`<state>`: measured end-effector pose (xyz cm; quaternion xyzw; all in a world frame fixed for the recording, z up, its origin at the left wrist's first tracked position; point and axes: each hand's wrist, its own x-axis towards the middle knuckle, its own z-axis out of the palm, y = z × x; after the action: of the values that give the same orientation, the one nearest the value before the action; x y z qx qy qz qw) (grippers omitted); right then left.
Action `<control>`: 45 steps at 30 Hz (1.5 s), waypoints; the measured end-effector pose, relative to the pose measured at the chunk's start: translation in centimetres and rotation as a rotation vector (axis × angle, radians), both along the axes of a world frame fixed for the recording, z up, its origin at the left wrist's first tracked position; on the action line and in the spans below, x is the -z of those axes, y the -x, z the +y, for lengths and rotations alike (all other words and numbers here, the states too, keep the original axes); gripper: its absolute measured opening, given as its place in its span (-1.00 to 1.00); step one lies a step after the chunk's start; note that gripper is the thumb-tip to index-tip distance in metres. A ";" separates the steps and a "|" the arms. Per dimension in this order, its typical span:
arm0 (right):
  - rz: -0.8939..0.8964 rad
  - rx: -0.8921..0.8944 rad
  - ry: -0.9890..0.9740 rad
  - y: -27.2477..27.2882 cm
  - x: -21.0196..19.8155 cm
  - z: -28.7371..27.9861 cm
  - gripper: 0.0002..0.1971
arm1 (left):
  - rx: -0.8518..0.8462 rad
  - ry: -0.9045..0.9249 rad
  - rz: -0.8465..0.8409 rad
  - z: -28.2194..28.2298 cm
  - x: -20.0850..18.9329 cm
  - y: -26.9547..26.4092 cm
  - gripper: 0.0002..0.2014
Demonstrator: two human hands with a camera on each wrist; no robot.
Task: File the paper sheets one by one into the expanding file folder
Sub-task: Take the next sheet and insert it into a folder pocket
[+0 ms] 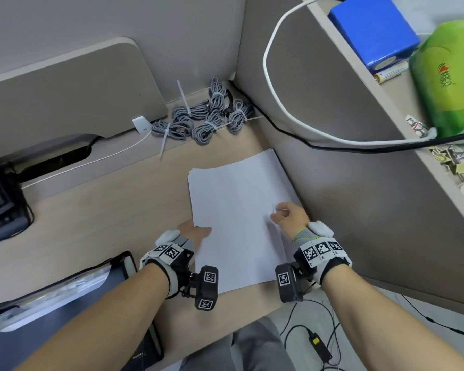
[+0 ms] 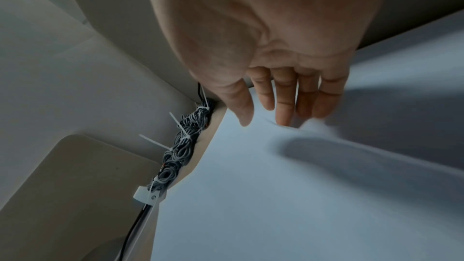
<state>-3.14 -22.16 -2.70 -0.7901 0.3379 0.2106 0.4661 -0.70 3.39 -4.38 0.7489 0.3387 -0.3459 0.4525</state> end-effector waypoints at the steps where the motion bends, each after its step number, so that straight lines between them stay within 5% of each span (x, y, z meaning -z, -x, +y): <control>1: 0.003 0.008 -0.016 -0.1 0.1 0.2 -0.64 | -0.017 0.024 0.006 0.0 -0.1 0.1 -0.71; 11: 0.028 -0.141 -0.070 -0.8 -2.5 2.3 -0.82 | -0.106 0.029 -0.102 0.8 -3.4 0.0 -0.69; 17: -0.183 -0.056 -0.155 -1.9 -5.7 2.6 -0.61 | -0.133 -0.060 -0.313 1.5 -8.0 -1.6 -0.81; 22: -0.371 -0.091 -0.154 -1.7 -9.7 2.6 -0.89 | -0.073 -0.048 -0.377 1.6 -12.0 -2.8 -0.65; 27: -0.339 -0.157 -0.110 -0.4 -8.9 2.0 -0.88 | 0.015 -0.029 -0.391 0.6 -11.6 -1.0 -0.67; 37: -0.303 -0.204 -0.112 -0.2 -8.1 1.8 -0.76 | -0.097 0.082 -0.366 -0.1 -11.3 0.8 -0.86; 45: -0.289 -0.479 -0.169 -0.3 -10.6 7.8 -0.82 | -0.206 0.029 -0.419 6.7 -12.6 7.0 -0.69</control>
<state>-2.85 -14.38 7.87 -0.8276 0.0530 0.2273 0.5105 -7.67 10.04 8.25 0.7592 0.3068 -0.1397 0.5567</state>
